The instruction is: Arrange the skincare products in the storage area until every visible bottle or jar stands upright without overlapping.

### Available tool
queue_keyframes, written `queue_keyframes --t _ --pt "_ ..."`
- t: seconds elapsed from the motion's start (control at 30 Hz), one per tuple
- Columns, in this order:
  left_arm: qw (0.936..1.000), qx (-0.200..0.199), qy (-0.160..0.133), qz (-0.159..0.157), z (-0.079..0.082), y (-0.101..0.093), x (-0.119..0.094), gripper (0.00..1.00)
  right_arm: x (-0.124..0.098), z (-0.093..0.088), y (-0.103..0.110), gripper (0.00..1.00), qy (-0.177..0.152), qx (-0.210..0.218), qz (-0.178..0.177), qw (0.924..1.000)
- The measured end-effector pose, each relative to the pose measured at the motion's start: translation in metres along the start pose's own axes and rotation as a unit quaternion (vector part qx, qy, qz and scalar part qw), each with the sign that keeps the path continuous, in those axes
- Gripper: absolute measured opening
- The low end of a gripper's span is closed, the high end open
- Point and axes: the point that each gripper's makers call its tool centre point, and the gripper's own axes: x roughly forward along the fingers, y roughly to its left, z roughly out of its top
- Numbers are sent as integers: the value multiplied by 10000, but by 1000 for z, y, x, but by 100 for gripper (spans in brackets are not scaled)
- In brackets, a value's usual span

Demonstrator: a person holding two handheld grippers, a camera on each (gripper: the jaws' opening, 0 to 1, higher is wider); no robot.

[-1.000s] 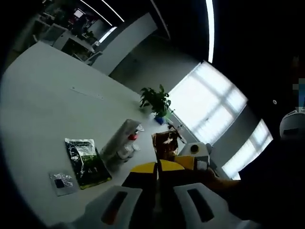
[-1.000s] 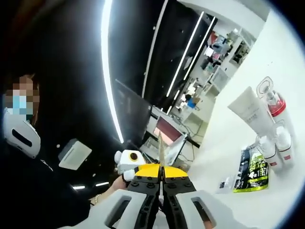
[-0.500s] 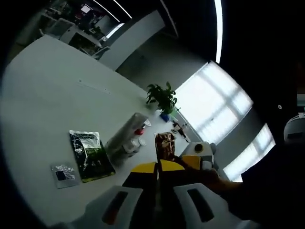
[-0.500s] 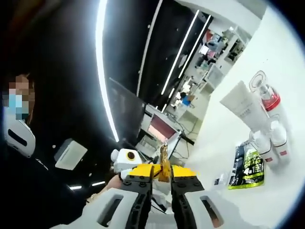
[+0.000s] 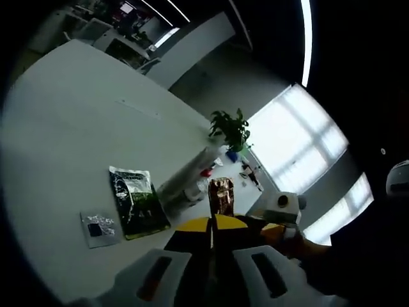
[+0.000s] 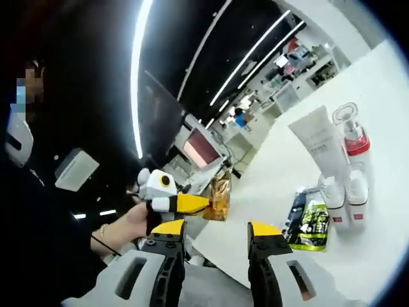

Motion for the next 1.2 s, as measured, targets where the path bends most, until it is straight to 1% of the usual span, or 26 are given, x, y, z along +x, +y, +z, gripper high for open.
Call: queue_keyframes --t 0.07,0.1,0.17,0.27,0.4,0.47,0.57,0.63,0.77,0.87,1.03,1.2 --pt "10000 -52 4 47 0 6 1 0 -3 -5 -4 38 167 -241 -61 9995" --pt "10000 -75 11 59 -2 6 3 0 -5 -8 -8 38 259 -428 -139 9987" --pt "9999 -119 27 106 -4 10 5 0 -7 -14 -13 43 428 -715 -265 9962" --pt "9997 -157 58 154 -6 14 9 0 -9 -19 -17 49 559 -811 -317 9946" --pt "9995 -237 94 202 -9 21 11 0 -13 -23 -24 50 697 -897 -386 9928" --pt "9993 -271 113 224 -11 23 12 0 -16 -27 -29 51 835 -1055 -469 9898" --pt "9990 -325 144 269 -12 31 12 0 -19 -30 -34 52 928 -1117 -539 9879" --pt "9987 -370 159 302 -14 33 12 0 -23 -32 -40 54 1006 -1166 -608 9862" --pt "9982 -420 189 374 -17 40 13 0 -28 -32 -49 64 1157 -1427 -742 9802" --pt "9979 -455 211 418 -16 47 12 0 -31 -32 -54 65 1210 -1419 -768 9794" --pt "9973 -492 233 490 -16 54 12 0 -35 -31 -61 68 1259 -1443 -869 9776" --pt "9966 -523 315 550 -16 62 13 0 -37 -29 -66 73 1222 -1380 -939 9784"
